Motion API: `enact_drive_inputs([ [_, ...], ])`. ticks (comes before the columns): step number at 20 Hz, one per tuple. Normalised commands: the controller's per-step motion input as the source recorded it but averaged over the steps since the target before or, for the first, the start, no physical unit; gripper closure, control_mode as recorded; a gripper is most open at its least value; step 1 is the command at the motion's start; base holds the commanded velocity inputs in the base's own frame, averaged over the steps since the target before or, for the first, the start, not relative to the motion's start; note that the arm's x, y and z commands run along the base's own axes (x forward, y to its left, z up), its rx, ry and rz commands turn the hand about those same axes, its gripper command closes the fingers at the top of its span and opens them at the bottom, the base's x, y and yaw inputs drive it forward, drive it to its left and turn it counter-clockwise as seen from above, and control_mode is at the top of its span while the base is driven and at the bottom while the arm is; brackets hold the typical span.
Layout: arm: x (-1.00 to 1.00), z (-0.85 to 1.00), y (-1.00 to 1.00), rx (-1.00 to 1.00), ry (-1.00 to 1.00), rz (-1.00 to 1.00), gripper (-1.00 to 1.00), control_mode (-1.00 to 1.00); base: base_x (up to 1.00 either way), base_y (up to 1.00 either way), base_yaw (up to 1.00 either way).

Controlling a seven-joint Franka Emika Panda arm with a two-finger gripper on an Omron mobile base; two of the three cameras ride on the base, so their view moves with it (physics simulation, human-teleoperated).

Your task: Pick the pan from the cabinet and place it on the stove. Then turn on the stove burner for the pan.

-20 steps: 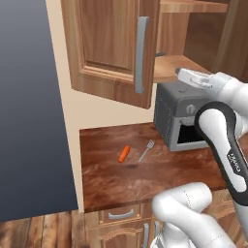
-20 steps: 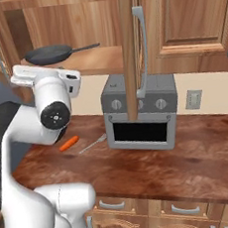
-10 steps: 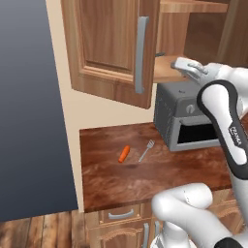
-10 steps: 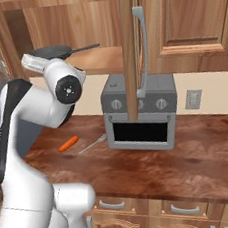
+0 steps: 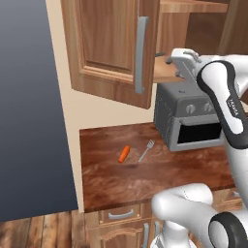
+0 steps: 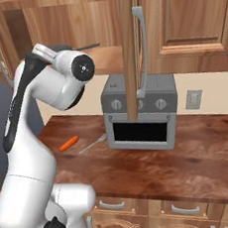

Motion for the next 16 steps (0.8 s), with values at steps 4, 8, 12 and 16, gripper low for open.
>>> enact_drive_inputs([
  [4, 0.38, -0.14, 0.11, 0.1, 0.14, 0.04, -1.0, -1.0, 0.0, 0.0, 0.0],
  [8, 0.31, -0.12, 0.21, 0.11, 0.12, 0.01, -1.0, -1.0, 0.0, 0.0, 0.0],
  [12, 0.27, -0.11, 0.23, 0.12, 0.13, 0.0, -1.0, -1.0, 0.0, 0.0, 0.0],
  [16, 0.24, -0.07, 0.28, 0.09, 0.16, 0.0, -1.0, -1.0, 0.0, 0.0, 0.0],
])
